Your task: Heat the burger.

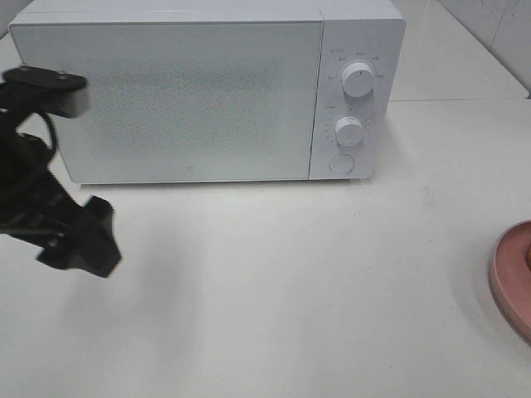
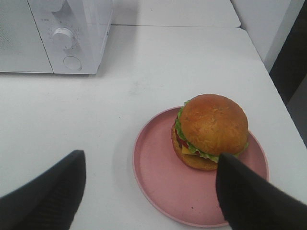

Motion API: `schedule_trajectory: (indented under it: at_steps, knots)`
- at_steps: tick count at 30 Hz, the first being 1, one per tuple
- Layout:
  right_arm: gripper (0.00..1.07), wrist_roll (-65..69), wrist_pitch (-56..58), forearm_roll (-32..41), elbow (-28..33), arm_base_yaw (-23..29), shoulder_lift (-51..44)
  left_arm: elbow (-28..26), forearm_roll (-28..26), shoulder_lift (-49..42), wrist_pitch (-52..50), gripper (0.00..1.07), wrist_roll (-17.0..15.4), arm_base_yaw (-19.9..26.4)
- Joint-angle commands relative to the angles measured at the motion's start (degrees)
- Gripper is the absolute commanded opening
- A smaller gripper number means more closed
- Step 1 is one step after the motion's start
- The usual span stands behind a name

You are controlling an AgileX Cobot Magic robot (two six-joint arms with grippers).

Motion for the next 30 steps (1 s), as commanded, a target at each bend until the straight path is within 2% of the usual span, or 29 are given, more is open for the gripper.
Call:
schedule_trajectory:
  at_steps: [1,3,6,8,11,17,22,25,30]
  knots:
    - [0.75,-0.8,-0.1,0.1,0.2,-0.3,-1.5,0.2,0.8,-1.4,2.2,0.98,-0.6,2.2]
    - [0.75,-0.8,-0.1,0.1,0.2,-0.3,-1.5,0.2,1.7,-4.4,5.3,0.98,0.5,14.2]
    - [0.75,-0.8,-0.1,0.1,0.2,-0.3,-1.5,0.2,1.5,-4.9,5.8,0.98,0.2,16.5]
    - [0.75,-0.8,-0.1,0.1,0.2,-0.3,-1.5,0.2,-1.1,-8.0,7.7,0.98,-1.1,24.2]
    - [0.75,-0.8,-0.1,0.1,0.2,-0.3,-1.5,0.3,-1.9,-10.6,10.7,0.98,-1.1,26.9]
    - [0.75,-0.8,-0.1,0.1,0.2,-0.3,-1.5,3.0,-1.5,-16.7,10.9,0.98,-1.1,27.1]
    - [0.75,-0.8,-0.1,0.1,0.2,-0.3,-1.5,10.6,-1.1,-25.2,9.8,0.98,-1.0,27.1]
    - [0.75,-0.8,-0.1,0.1,0.2,-0.3,-1.5,13.0,-1.4,-28.8,9.9,0.98,-1.0,27.1]
    - [0.75,-0.8,-0.1,0.1,0.2,-0.3,-1.5,19.5,-1.5,-40.2,9.7,0.98,-1.0,27.1]
